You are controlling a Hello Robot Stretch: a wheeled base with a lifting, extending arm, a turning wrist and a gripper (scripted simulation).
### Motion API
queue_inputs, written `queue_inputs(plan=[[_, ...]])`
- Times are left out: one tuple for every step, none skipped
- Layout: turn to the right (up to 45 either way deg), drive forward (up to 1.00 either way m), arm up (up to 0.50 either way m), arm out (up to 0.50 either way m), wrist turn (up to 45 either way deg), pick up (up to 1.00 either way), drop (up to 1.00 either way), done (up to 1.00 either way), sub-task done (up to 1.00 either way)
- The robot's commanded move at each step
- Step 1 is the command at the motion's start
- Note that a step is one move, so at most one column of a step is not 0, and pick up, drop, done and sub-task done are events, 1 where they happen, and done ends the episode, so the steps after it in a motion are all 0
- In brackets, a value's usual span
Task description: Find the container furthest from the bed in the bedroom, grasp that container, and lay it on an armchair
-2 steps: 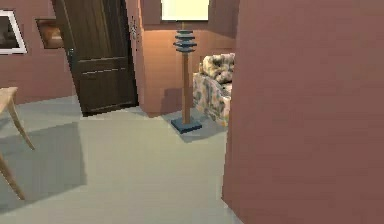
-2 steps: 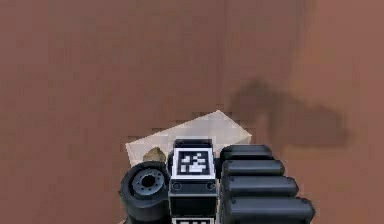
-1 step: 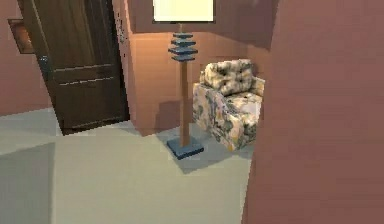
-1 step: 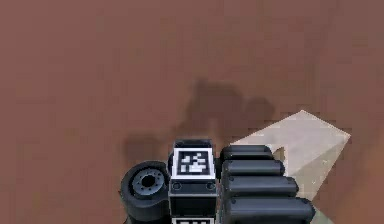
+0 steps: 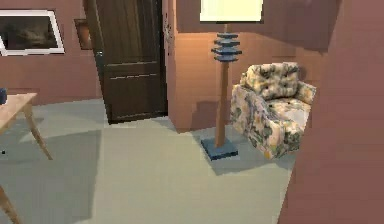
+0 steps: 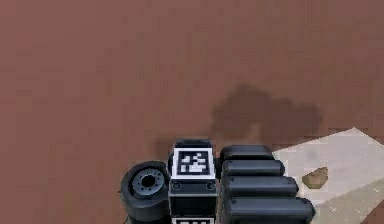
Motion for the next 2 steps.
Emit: queue_inputs(plan=[[0.0, 0.70, 0.00, 0.00, 0.0, 0.00, 0.00, 0.00, 0.00], [15.0, 0.00, 0.00, 0.00, 0.0, 0.00, 0.00, 0.00, 0.00]])
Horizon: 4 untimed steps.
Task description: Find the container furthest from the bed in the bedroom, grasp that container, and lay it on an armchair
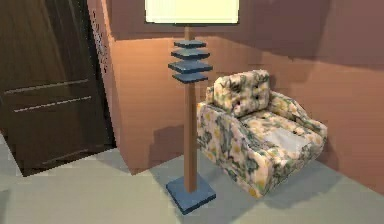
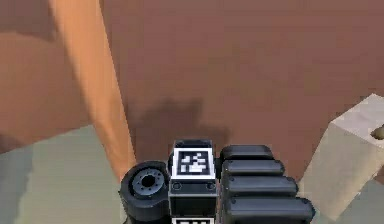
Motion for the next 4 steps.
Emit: queue_inputs(plan=[[0.0, 0.25, 0.00, 0.00, 0.0, 0.00, 0.00, 0.00, 0.00], [45.0, 0.00, 0.00, 0.00, 0.0, 0.00, 0.00, 0.00, 0.00], [3.0, 0.00, 0.00, 0.00, 0.0, 0.00, 0.00, 0.00, 0.00], [0.0, 1.00, 0.00, 0.00, 0.0, 0.00, 0.00, 0.00, 0.00]])
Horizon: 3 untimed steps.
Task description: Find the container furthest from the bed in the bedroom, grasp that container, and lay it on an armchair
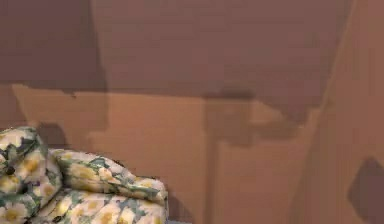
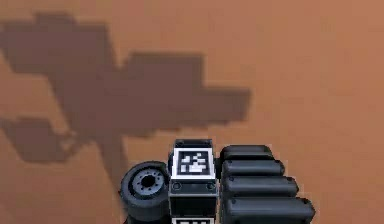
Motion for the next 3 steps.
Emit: queue_inputs(plan=[[-45.0, 0.00, 0.00, 0.00, 0.0, 0.00, 0.00, 0.00, 0.00], [-45.0, 0.00, 0.00, 0.00, 0.0, 0.00, 0.00, 0.00, 0.00], [-24.0, 0.00, 0.00, 0.00, 0.0, 0.00, 0.00, 0.00, 0.00]])
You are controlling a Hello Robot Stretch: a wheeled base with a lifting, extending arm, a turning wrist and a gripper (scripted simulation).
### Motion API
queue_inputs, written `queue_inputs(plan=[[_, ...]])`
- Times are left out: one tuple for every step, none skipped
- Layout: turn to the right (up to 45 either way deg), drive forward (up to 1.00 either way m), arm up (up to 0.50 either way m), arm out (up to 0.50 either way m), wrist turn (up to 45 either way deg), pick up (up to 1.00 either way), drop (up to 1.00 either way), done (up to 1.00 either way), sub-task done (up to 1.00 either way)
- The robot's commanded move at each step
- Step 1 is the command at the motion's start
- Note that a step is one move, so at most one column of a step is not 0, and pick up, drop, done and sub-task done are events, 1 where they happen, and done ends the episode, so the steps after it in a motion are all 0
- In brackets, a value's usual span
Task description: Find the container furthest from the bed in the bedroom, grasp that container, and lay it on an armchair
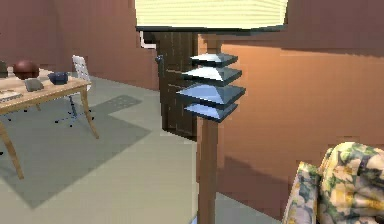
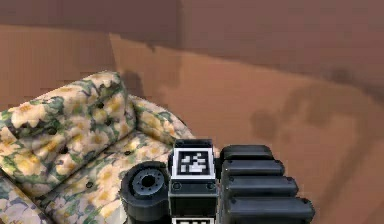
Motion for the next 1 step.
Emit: queue_inputs(plan=[[0.0, 0.00, 0.00, 0.48, 0.0, 0.00, 0.00, 0.00, 0.00]])
